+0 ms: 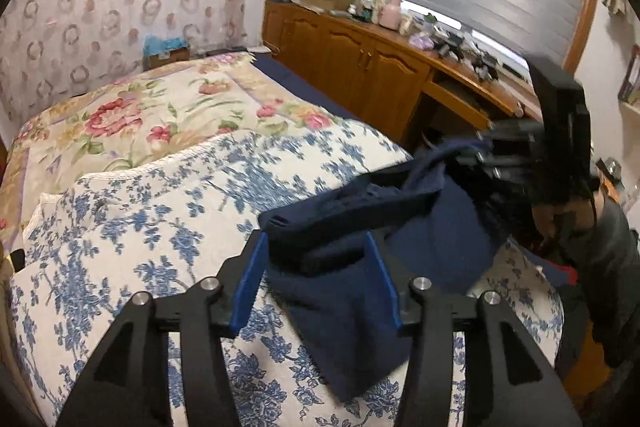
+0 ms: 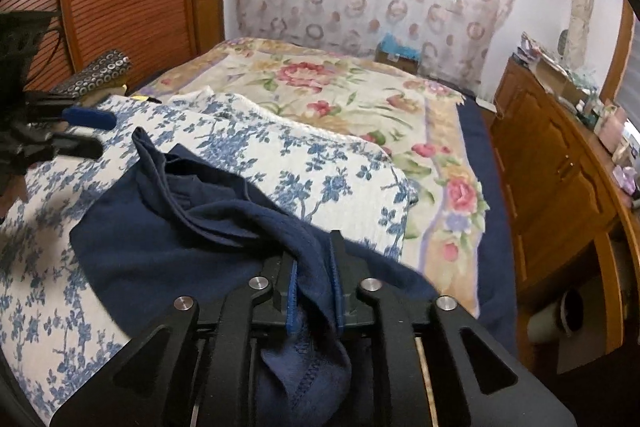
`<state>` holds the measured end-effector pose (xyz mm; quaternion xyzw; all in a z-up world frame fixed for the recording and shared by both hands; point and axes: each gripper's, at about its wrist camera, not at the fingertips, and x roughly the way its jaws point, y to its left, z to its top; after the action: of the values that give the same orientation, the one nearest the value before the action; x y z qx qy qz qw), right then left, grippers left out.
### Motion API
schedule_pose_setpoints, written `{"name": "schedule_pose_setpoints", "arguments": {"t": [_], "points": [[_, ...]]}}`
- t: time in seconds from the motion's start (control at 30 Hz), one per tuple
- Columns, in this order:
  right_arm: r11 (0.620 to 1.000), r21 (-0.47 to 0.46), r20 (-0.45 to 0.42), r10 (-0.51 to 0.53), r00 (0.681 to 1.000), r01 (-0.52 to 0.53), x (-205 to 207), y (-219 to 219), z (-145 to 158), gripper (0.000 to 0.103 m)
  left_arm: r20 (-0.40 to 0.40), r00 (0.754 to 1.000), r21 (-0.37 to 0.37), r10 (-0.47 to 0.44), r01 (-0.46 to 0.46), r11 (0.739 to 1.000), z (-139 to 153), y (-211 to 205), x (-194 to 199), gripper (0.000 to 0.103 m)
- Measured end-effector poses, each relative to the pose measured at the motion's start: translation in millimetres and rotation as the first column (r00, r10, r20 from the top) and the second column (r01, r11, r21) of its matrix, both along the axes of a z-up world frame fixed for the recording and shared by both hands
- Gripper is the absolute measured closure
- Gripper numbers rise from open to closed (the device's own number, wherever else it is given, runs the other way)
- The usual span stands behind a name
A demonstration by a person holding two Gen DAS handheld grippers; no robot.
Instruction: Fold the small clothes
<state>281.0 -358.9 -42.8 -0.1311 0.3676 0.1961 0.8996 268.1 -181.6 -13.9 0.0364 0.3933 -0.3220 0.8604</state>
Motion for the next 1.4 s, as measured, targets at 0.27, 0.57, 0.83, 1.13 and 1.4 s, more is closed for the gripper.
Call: {"name": "schedule_pose_setpoints", "arguments": {"t": [0.27,0.57,0.83,1.13,1.4], "points": [[0.999,0.042,-0.046,0.0,0.999,0.002,34,-8,13,0.076,-0.093,0.996,0.103,-0.015,0.025,0.994,-46,-13,9,0.054],[0.986,0.07,0.001,-0.154,0.988,0.153,49,-44,31,0.075,-0.103,0.995,0.091,0.016,-0.007,0.996,-50,-8,13,0.054],[0.981,0.092,0.014,-0.174,0.985,0.172,7,-42,26,0.05,-0.077,0.996,0.076,0.049,-0.043,0.996,-45,-10,39,0.054],[0.958,0.147,-0.085,-0.236,0.968,0.247,-22,-51,-9,0.044,-0.105,0.991,0.072,0.078,-0.07,0.995,-60,-12,62,0.053],[0.927,0.198,-0.18,-0.286,0.941,0.319,-27,-64,-35,0.037,-0.112,0.991,0.06,0.072,-0.065,0.996,-63,-11,63,0.051]]}}
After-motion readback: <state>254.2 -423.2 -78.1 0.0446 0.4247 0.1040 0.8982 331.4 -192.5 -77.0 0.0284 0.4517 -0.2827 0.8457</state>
